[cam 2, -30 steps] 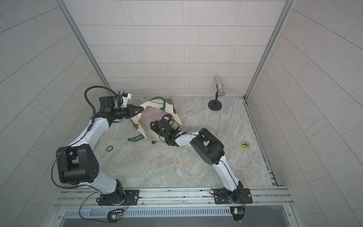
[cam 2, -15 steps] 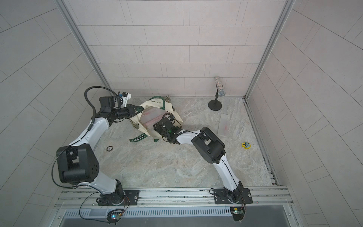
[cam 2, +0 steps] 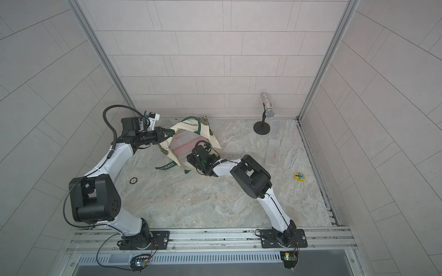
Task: Take out the pencil case from the canvas bag
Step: Pick up the pencil case from the canvas bag.
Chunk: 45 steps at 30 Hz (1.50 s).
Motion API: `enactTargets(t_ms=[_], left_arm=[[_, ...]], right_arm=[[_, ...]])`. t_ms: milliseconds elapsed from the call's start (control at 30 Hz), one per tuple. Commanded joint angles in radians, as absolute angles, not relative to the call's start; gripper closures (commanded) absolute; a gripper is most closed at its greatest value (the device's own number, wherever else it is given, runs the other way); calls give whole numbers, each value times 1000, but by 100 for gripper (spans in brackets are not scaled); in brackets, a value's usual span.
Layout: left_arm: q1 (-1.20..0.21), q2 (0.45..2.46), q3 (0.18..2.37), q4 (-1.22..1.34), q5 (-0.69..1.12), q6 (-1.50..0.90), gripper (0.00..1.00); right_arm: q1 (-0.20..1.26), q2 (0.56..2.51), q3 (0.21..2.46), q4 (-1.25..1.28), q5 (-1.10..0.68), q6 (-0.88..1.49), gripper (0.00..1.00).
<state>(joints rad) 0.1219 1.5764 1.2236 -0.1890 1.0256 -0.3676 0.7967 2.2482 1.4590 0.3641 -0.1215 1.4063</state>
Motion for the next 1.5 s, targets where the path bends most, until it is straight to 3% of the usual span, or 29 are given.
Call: enactTargets(t_ms=[0, 200, 500, 1267, 1467], left_arm=[[106, 1547, 1234, -115, 1146, -386, 100], [105, 1542, 1231, -112, 1142, -381, 100], [105, 1554, 1230, -118, 1128, -370, 100], [105, 1552, 1240, -164, 1085, -336, 100], [105, 1545, 1239, -164, 1083, -339, 100]], right_arm=[[795, 2310, 1437, 395, -105, 1433, 74], [790, 2308, 1358, 568, -101, 1458, 83], [776, 2146, 1208, 631, -102, 1359, 84], [760, 1873, 1029, 352, -127, 1216, 85], [755, 1919, 1031, 390, -158, 1247, 69]])
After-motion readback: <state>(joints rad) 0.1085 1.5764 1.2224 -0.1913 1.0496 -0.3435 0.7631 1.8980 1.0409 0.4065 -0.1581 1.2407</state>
